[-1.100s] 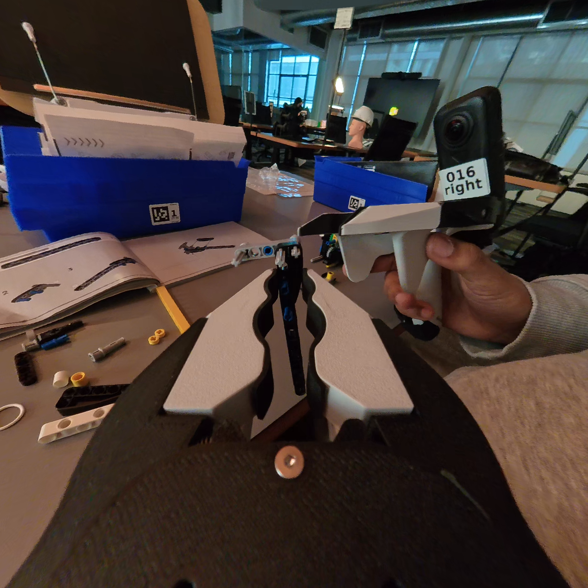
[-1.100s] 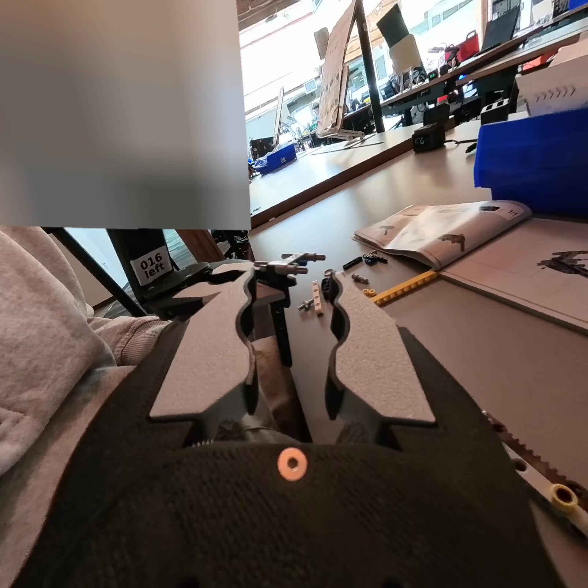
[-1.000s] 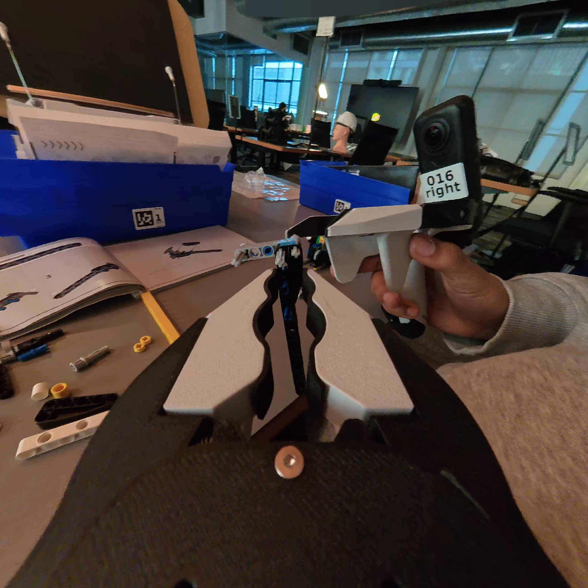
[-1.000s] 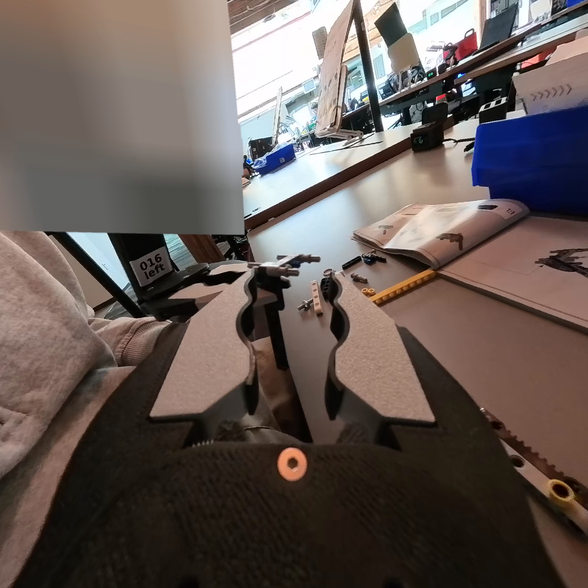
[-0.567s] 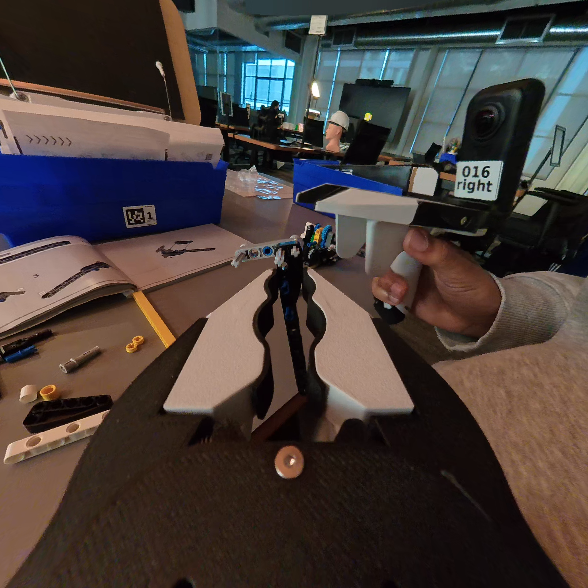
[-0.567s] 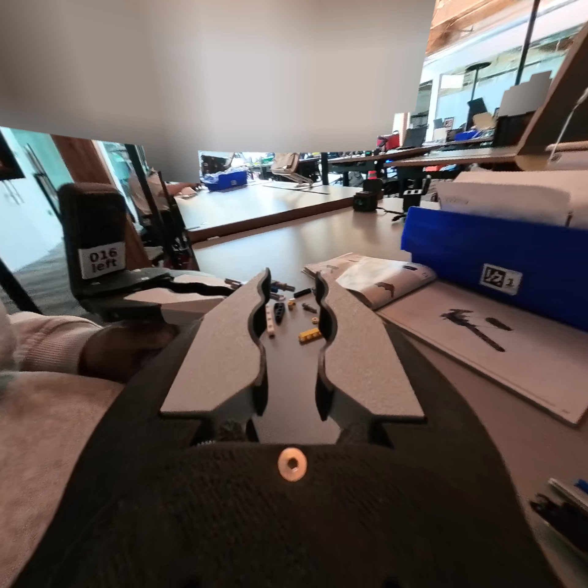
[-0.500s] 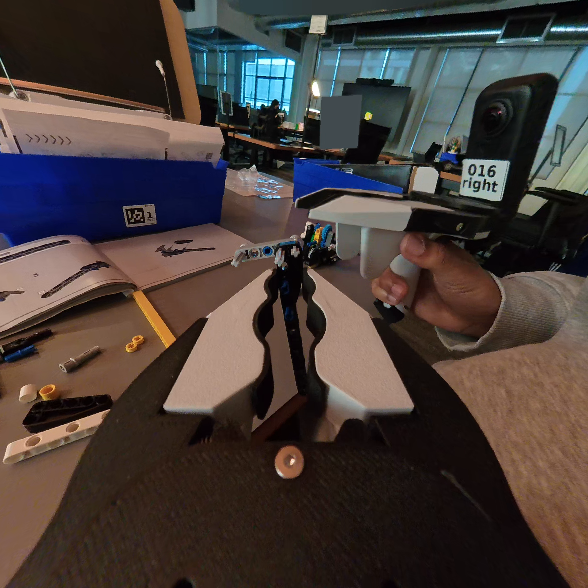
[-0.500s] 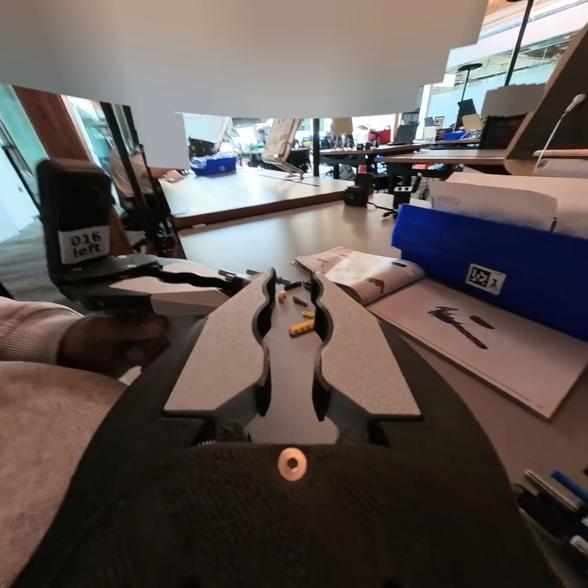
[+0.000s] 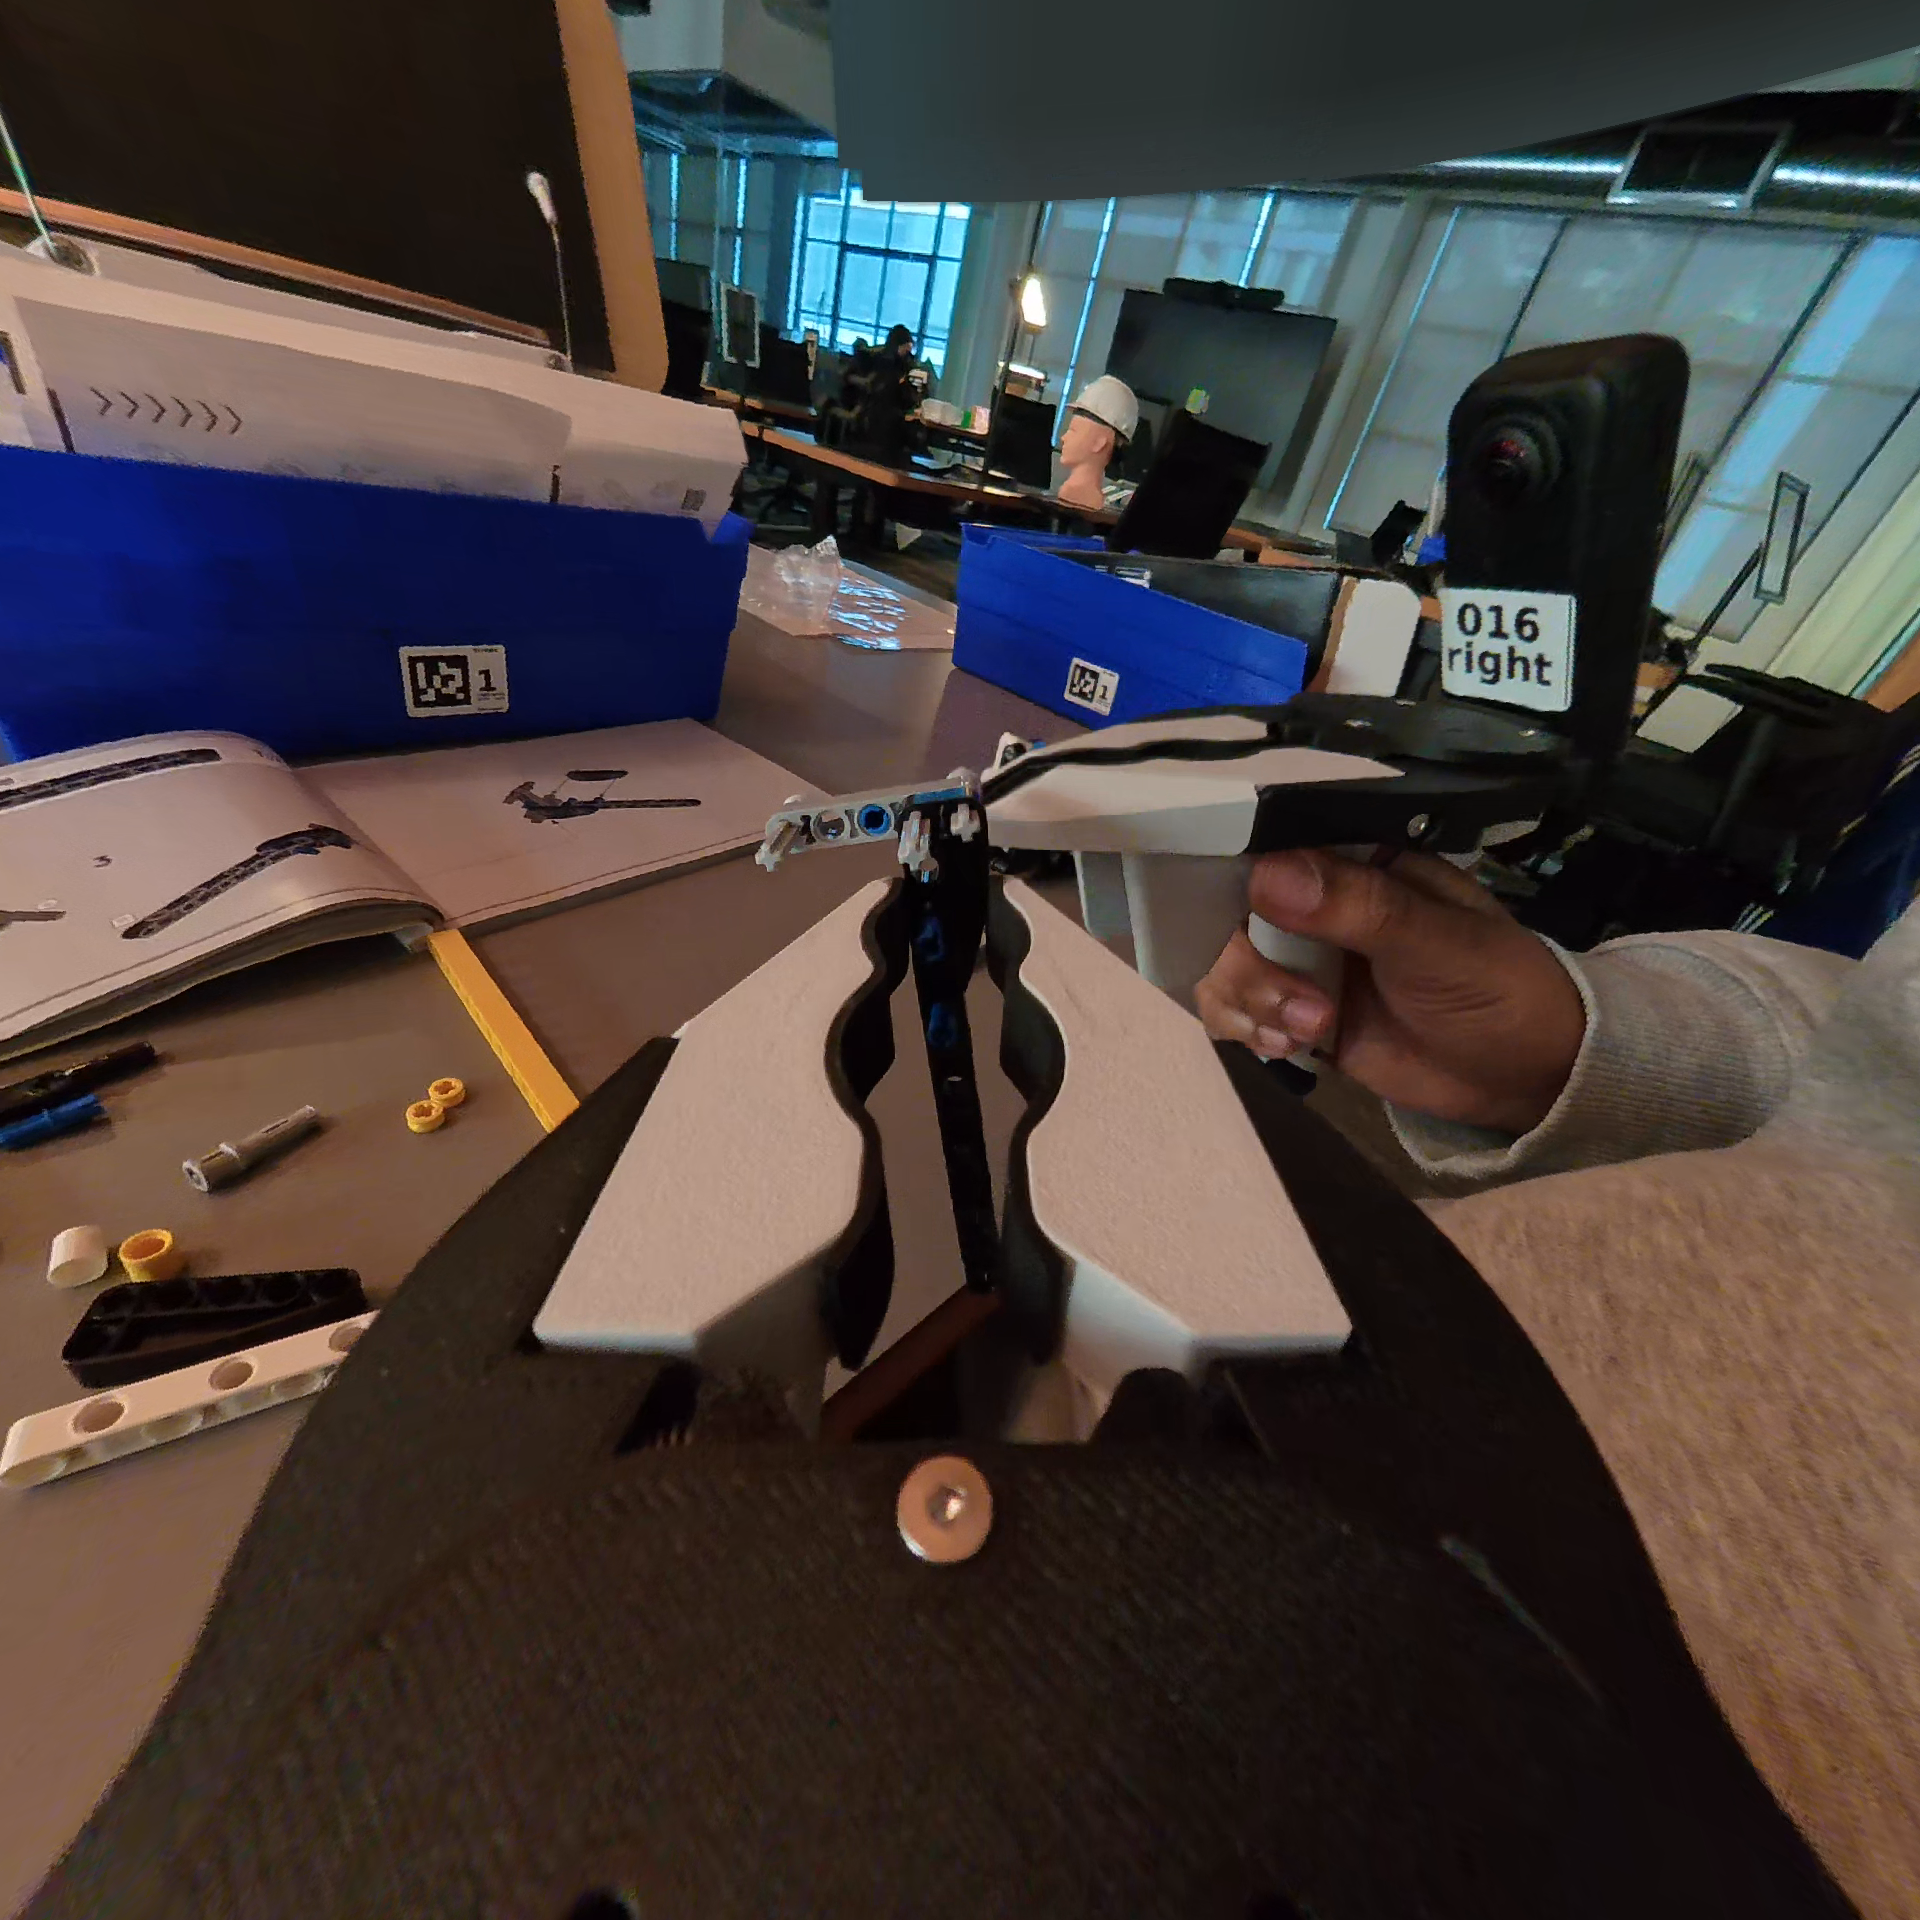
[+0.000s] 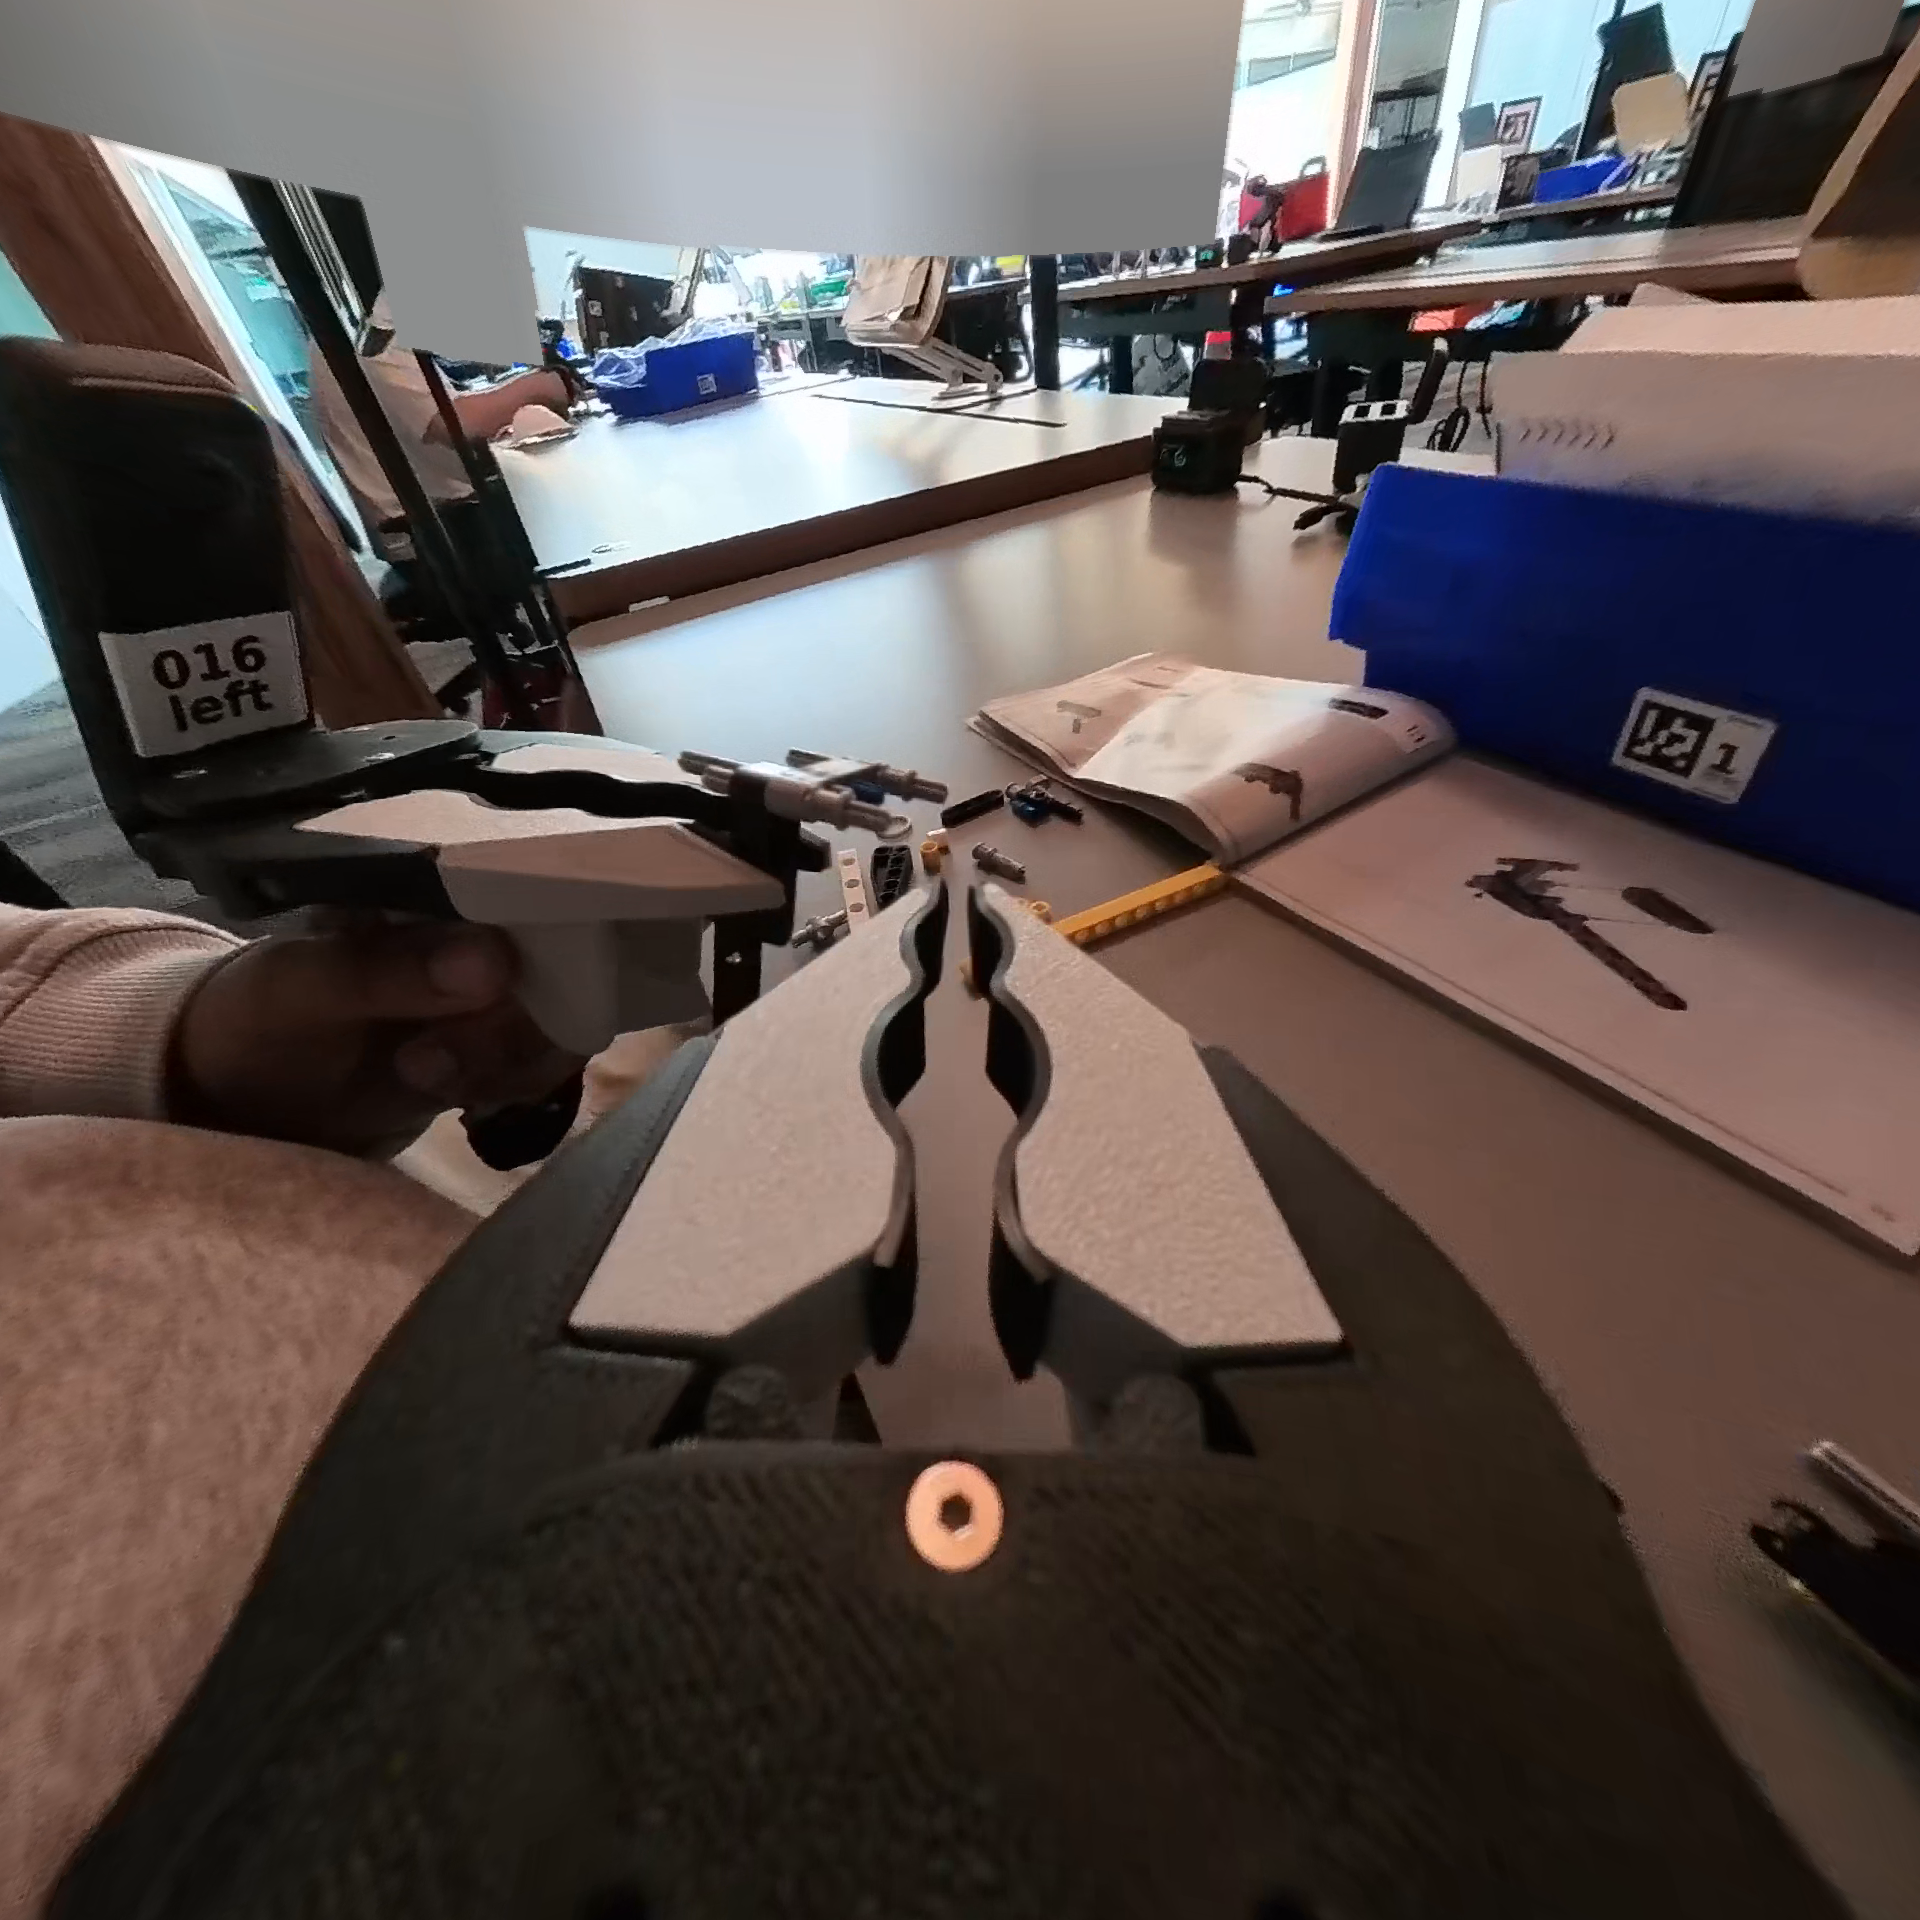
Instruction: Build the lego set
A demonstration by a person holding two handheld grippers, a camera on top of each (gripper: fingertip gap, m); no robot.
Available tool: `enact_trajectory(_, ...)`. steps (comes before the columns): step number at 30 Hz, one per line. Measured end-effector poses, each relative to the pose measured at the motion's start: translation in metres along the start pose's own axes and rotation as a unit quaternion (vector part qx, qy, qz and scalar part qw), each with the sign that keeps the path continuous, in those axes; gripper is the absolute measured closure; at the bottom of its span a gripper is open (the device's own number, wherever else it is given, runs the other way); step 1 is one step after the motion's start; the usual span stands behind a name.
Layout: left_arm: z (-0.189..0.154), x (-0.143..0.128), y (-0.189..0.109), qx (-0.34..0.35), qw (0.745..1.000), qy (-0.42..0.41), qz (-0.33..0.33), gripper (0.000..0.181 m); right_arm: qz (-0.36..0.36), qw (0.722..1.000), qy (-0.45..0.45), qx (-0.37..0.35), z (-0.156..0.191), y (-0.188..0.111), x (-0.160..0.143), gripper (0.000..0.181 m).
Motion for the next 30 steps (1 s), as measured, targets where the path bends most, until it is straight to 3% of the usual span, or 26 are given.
enact_trajectory(6, 0.004, -0.002, 0.0, -0.005, 1.0, -0.028, -0.001, 0.171, -0.002, 1.0, 0.007, 0.008, 0.0, 0.002, -0.001, 0.167)
enact_trajectory(20, 0.018, -0.008, -0.002, -0.037, 0.982, -0.184, -0.028, 0.171, -0.002, 0.999, 0.02, 0.032, 0.003, -0.002, -0.002, 0.161)
enact_trajectory(30, 0.018, -0.01, -0.001, -0.046, 0.978, -0.201, -0.026, 0.171, 0.001, 0.999, 0.024, 0.036, 0.004, -0.002, -0.003, 0.161)
Point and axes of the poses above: each gripper's, where its closed fingertips meet, y out along the fingers, x out of its top, z = x × y across the jaws, the point moved 5 cm from there along -y, back along the fingers, and after that the axes turned 14 degrees about y, right-handed, at the moved point
